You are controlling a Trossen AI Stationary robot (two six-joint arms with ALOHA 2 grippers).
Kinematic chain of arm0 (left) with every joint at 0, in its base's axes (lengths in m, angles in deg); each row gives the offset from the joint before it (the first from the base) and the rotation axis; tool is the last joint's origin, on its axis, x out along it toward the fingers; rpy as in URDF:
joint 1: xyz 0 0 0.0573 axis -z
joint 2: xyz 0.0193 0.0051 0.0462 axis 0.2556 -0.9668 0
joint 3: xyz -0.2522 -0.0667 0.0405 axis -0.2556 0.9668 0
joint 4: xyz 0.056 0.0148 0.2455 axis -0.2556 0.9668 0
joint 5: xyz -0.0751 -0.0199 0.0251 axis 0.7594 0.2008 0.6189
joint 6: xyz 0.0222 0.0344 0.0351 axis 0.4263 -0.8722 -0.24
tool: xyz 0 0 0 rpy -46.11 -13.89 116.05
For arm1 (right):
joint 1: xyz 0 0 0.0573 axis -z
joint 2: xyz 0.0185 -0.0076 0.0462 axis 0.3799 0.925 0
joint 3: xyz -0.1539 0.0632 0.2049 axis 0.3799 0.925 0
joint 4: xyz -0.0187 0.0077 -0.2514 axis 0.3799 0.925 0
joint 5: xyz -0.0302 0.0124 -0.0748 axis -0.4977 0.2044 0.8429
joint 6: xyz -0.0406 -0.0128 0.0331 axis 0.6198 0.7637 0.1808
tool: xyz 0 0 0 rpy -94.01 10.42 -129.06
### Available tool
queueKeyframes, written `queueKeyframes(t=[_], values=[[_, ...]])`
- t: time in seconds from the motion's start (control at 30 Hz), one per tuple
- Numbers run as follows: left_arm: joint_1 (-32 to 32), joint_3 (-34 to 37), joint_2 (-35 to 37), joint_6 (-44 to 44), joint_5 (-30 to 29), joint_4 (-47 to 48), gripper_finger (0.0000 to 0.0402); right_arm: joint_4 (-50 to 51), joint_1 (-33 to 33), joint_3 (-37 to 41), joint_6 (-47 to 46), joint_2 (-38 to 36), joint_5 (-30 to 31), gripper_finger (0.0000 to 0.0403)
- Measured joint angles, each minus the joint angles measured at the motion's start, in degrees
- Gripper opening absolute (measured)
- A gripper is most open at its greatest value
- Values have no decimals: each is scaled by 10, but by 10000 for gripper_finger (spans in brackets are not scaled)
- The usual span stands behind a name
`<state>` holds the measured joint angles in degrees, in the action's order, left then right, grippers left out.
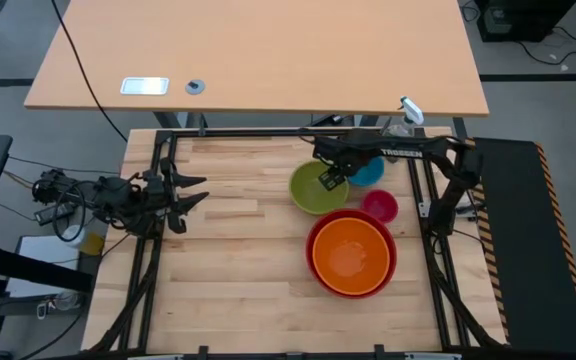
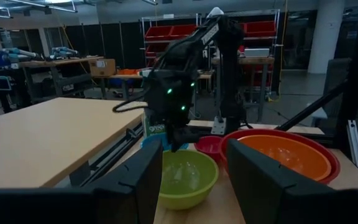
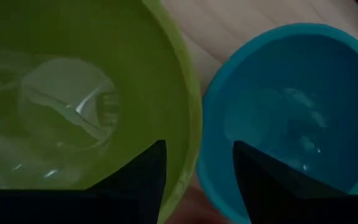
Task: Nest bowls inside each other
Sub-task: Stack the green bowl on top of the orange bowl
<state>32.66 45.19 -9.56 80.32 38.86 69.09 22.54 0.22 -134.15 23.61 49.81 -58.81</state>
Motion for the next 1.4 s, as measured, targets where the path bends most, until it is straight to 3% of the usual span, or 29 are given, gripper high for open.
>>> queueKeyframes(t=[0.3,0.7,1.1,1.4], values=[[0,0,0,8,0,16,181,-37,2,0,20,43,2,169],[0,0,0,9,0,17,181,-50,-5,-1,26,38,9,27],[0,0,0,0,0,15,181,-3,-15,-65,33,37,16,29],[0,0,0,0,0,15,181,-23,-14,-77,58,40,-21,25]])
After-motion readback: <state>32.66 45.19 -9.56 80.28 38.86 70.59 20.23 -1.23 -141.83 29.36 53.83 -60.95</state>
